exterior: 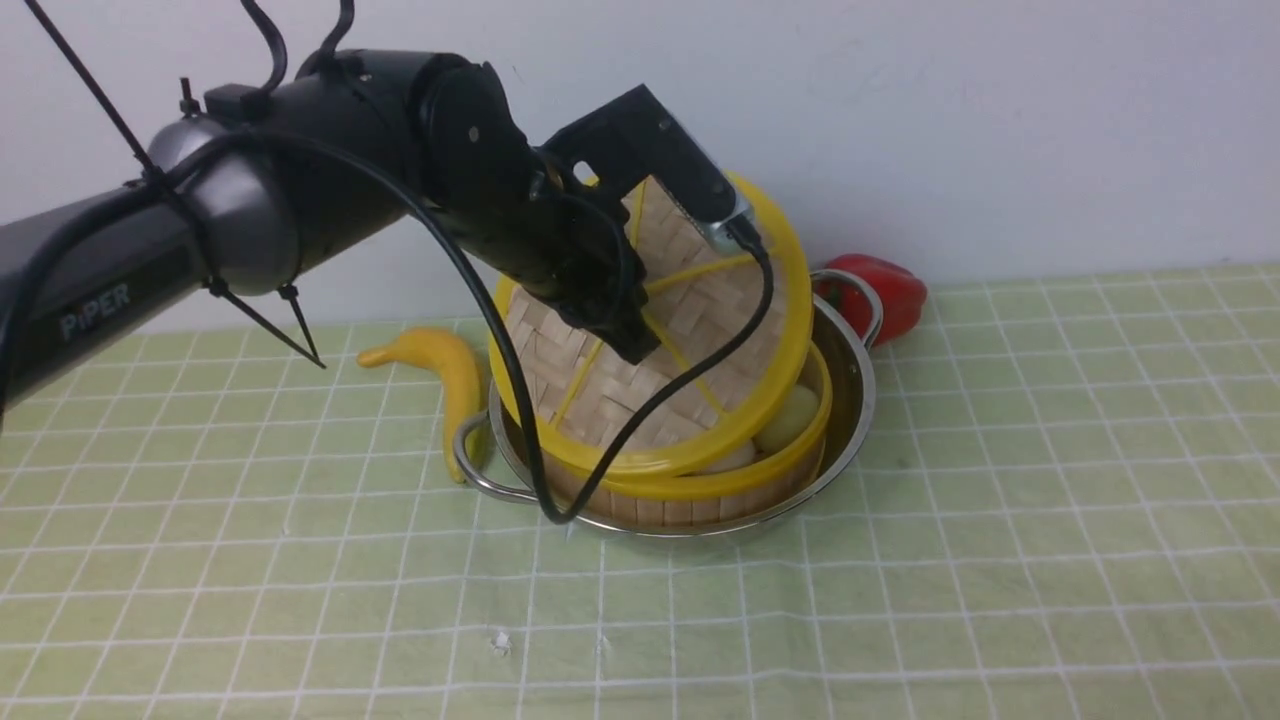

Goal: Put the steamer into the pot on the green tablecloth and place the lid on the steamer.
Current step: 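Place the yellow bamboo steamer lid onto the steamer in the pot with the left gripper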

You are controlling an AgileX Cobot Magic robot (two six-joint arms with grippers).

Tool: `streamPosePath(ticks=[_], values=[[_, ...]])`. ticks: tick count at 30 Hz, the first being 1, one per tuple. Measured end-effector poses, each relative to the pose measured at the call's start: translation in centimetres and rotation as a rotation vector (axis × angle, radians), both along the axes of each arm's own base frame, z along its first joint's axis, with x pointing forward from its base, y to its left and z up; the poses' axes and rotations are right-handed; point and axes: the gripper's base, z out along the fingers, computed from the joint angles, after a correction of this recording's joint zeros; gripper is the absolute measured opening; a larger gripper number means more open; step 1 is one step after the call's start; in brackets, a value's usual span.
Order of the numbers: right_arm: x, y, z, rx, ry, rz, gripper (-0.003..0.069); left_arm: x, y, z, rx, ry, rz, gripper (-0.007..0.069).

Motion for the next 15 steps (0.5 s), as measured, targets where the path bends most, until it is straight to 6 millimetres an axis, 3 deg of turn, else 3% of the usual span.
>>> streamPosePath(ticks=[6, 15], values=[[0.0, 0.0, 0.0, 0.0, 0.0, 0.0, 0.024, 0.5, -0.3, -1.4, 0.014, 0.018, -0.007, 0.0123], [0.0, 0.0, 0.0, 0.0, 0.0, 0.0, 0.024, 0.7, -0.4, -1.5, 0.008, 0.0, -0.007, 0.0123]])
